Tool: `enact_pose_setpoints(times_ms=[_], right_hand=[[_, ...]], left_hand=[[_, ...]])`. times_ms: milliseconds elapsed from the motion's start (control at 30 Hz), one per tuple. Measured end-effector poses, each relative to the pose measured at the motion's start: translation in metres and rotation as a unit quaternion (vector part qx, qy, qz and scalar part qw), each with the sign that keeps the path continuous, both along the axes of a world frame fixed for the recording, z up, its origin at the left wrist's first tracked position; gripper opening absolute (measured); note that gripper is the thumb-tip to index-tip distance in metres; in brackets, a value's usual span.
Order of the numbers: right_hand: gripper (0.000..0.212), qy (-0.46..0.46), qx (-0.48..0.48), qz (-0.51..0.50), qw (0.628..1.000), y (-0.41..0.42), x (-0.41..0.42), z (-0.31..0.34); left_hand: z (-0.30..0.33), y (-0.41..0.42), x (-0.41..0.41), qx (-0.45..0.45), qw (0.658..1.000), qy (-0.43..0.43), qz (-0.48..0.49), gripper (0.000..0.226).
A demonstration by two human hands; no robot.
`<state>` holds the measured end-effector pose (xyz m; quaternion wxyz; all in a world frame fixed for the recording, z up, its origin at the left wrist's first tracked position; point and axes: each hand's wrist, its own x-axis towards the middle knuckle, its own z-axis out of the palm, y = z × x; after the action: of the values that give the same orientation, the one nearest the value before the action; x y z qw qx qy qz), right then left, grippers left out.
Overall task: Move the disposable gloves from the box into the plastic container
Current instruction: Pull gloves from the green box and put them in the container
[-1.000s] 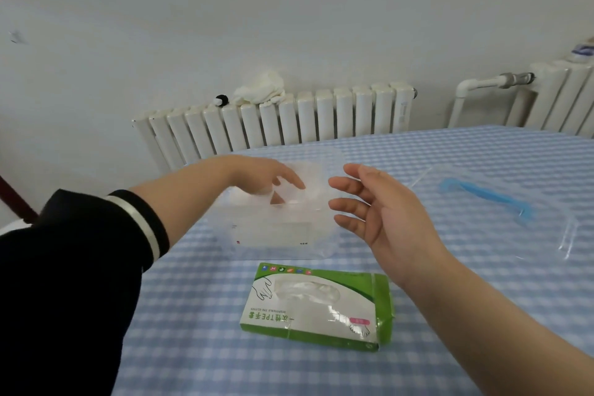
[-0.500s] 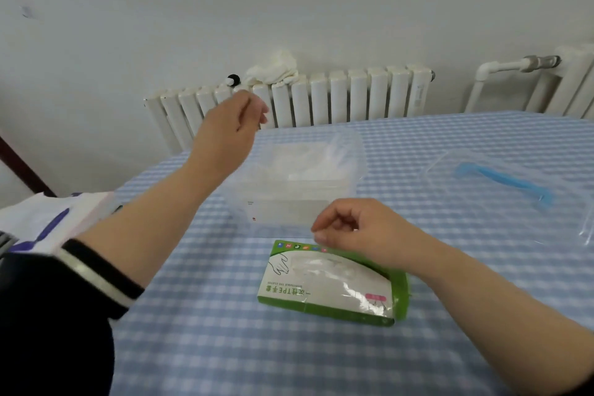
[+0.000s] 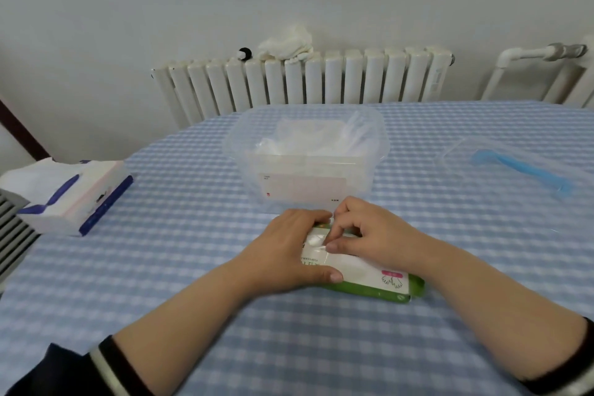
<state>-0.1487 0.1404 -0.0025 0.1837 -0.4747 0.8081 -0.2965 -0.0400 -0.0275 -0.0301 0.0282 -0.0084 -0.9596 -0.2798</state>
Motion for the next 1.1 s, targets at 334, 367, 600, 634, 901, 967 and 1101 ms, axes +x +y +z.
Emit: enact_pose_setpoints(times_ms=[334, 367, 600, 634, 901, 967, 1101], right_hand=[[0.015, 0.105, -0.061, -0.001, 0.993, -0.007, 0.008, -0.009], [0.015, 0.106, -0.061, -0.003, 0.992, -0.007, 0.009, -0.008], [0.022, 0.105, -0.075, -0.027, 0.991, -0.006, 0.009, -0.009], [0.021, 0.096, -0.076, -0.032, 0.992, -0.006, 0.009, -0.010], [0.021, -0.067, -0.093, 0.002, 0.993, 0.003, -0.001, 0.002], [0.027, -0.081, -0.061, 0.009, 0.995, 0.004, -0.004, 0.003], [0.019, -0.100, -0.009, 0.042, 0.994, 0.005, -0.008, 0.010]], left_hand=[[-0.007, 0.001, 0.001, 0.001, 1.000, 0.023, -0.009, 0.075], [-0.007, 0.001, 0.001, 0.002, 1.000, 0.021, -0.006, 0.076], [-0.003, 0.004, 0.002, 0.007, 1.000, 0.010, 0.009, 0.078], [-0.002, 0.004, 0.001, 0.007, 1.000, 0.010, 0.011, 0.075], [0.001, 0.003, 0.003, 0.008, 1.000, -0.004, 0.019, 0.074], [0.002, 0.003, 0.003, 0.010, 1.000, -0.005, 0.022, 0.075], [0.003, 0.005, 0.004, 0.019, 0.999, -0.005, 0.027, 0.080]])
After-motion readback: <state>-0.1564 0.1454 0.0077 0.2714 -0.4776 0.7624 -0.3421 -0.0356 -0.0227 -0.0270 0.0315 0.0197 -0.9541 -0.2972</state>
